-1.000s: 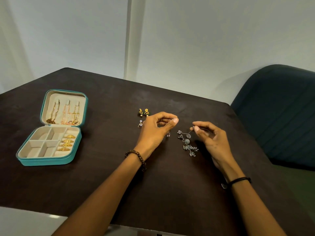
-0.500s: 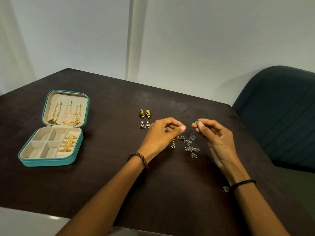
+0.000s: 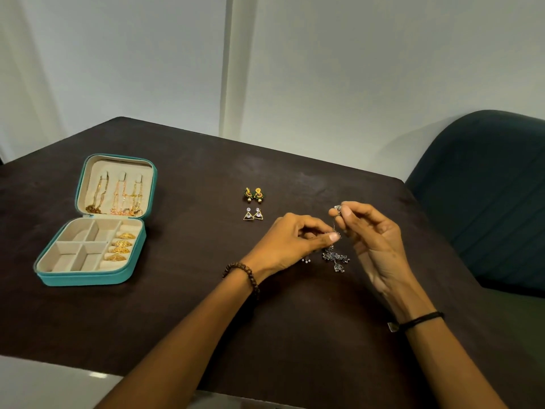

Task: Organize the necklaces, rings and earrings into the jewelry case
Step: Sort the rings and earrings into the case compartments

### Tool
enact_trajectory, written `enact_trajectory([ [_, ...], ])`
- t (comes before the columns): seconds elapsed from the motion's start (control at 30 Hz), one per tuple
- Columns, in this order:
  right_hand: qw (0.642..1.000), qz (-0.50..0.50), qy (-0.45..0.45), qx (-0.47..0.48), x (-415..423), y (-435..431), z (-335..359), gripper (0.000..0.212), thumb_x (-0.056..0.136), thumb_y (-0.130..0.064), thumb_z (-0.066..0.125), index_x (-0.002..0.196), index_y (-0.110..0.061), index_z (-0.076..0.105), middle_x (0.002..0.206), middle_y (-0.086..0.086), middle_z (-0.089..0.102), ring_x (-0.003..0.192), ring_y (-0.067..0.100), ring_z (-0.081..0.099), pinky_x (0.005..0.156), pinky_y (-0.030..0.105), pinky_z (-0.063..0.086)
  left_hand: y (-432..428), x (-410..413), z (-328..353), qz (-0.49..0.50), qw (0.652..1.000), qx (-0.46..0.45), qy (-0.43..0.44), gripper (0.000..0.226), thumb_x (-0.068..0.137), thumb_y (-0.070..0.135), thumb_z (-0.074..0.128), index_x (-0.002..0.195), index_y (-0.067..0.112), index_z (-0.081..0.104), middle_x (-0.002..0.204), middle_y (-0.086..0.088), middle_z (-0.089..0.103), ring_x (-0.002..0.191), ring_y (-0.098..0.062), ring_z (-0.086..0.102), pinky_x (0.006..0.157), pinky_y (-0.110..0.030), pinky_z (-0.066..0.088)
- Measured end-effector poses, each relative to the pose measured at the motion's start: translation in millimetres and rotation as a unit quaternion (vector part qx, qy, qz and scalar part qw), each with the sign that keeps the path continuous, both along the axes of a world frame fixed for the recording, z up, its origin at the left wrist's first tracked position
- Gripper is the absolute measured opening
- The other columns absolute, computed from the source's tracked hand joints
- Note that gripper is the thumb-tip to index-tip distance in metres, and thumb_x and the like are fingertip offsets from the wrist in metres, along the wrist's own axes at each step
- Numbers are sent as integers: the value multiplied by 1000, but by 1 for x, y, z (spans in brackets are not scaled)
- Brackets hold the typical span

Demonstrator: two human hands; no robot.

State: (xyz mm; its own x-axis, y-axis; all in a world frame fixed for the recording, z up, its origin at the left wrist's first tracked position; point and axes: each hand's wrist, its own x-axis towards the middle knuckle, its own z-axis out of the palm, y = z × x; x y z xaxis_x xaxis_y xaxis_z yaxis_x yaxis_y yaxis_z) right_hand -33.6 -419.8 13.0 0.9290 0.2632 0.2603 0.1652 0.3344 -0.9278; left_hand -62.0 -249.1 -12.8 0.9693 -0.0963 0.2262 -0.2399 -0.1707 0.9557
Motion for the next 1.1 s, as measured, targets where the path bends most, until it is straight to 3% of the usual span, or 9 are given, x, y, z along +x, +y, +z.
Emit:
enact_trajectory([
  [0.13, 999, -18, -4, -28, 1, 0, -3, 21, 88, -1, 67, 109, 1, 68, 99, 12, 76, 100, 23, 74, 86, 26, 58, 1, -1, 2, -11, 1000, -20, -3, 17, 91, 31, 72, 99, 18, 78, 75, -15, 67, 65, -8, 54, 64, -22, 44],
  [0.23, 991, -58, -33, -116, 2, -2, -6, 22, 89, -11, 73, 110, -6, 72, 105, 9, 76, 104, 25, 72, 89, 33, 58, 2, 0, 5, -4, 998, -66, 10, 18, 93, 25, 70, 101, 12, 78, 80, -4, 70, 67, -5, 57, 61, -16, 45],
  [0.33, 979, -79, -67, -175, 3, -3, -6, 21, 90, -19, 74, 110, -15, 74, 108, 4, 73, 97, 19, 69, 79, 32, 55, 4, 2, 6, 6, 993, -115, 21, 21, 95, 21, 68, 103, 4, 76, 78, -1, 68, 65, -4, 56, 59, -15, 44],
  [0.5, 982, -53, -90, -157, -3, -1, -3, 20, 88, -18, 73, 107, -13, 75, 103, 4, 74, 92, 15, 67, 72, 28, 51, 5, 2, 9, 11, 984, -177, 21, 22, 95, 18, 66, 106, 1, 75, 82, -5, 67, 67, -7, 57, 59, -19, 45],
  [0.67, 979, -49, -117, -161, -4, 2, -4, 24, 84, -11, 76, 107, -6, 74, 101, 6, 76, 93, 12, 71, 72, 20, 54, 5, 1, 9, 4, 985, -174, 21, 20, 95, 14, 65, 107, 0, 75, 86, -10, 67, 68, -8, 59, 60, -19, 47],
  [0.9, 967, -24, -189, -169, -3, 3, -5, 34, 82, -3, 75, 115, -2, 71, 124, 11, 68, 116, 15, 65, 92, 21, 52, 7, 2, 9, -37, 979, -196, 43, 17, 95, 22, 66, 96, 8, 77, 86, -9, 68, 69, -8, 57, 61, -18, 45],
  [1.1, 973, -27, -187, -134, -9, 8, -5, 41, 82, 1, 73, 122, -9, 68, 116, 4, 74, 109, 20, 69, 87, 22, 55, 8, 3, 10, -37, 974, -214, 58, 15, 95, 20, 66, 91, 11, 77, 81, -3, 67, 66, -5, 57, 60, -17, 45],
])
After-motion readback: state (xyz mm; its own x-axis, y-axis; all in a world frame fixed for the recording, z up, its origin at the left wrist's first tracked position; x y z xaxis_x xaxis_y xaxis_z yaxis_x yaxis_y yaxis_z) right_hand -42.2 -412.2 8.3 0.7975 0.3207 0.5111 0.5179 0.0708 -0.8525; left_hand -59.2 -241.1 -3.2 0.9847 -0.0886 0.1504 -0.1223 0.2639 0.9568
